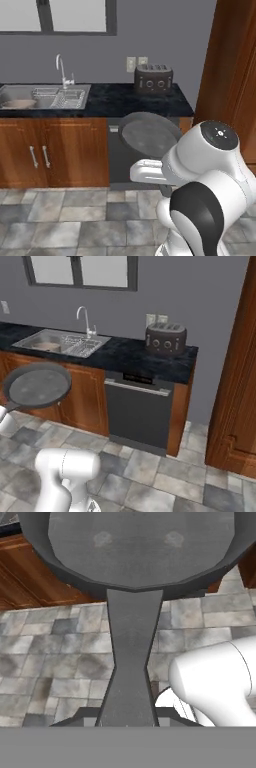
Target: Move the pot and pan from the stove into the sink.
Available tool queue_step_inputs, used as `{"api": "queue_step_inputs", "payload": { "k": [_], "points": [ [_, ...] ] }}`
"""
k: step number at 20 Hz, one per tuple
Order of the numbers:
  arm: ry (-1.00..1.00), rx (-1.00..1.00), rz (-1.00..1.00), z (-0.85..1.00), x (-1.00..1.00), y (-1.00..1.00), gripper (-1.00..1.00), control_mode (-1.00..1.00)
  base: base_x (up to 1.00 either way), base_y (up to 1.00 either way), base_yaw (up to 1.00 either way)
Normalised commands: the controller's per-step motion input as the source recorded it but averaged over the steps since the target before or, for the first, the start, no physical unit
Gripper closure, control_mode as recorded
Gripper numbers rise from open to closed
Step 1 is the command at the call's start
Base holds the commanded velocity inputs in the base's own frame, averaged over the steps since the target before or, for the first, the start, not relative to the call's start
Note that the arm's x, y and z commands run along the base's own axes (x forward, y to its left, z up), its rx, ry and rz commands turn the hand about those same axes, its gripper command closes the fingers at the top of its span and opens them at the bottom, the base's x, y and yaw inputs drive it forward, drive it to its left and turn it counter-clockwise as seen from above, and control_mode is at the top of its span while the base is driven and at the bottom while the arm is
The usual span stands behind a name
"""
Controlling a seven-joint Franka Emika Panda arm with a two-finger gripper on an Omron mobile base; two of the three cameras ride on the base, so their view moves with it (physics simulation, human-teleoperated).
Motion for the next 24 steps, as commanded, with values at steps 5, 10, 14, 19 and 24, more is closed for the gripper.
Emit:
{"api": "queue_step_inputs", "payload": {
  "k": [5,10,14,19,24],
  "points": [
    [0.00,0.00,0.00,0.00,0.00,0.00,1.00,1.00,0.00,-0.16,-0.40],
    [0.00,0.00,0.00,0.00,0.00,0.00,1.00,1.00,0.00,-0.16,-0.40],
    [0.00,0.00,0.00,0.00,0.00,0.00,1.00,1.00,0.00,-0.16,-0.38],
    [0.00,0.00,0.00,0.00,0.00,0.00,1.00,1.00,-0.03,0.01,-0.09],
    [0.00,0.00,0.00,0.00,0.00,0.00,1.00,1.00,0.00,0.58,0.00]
  ]
}}
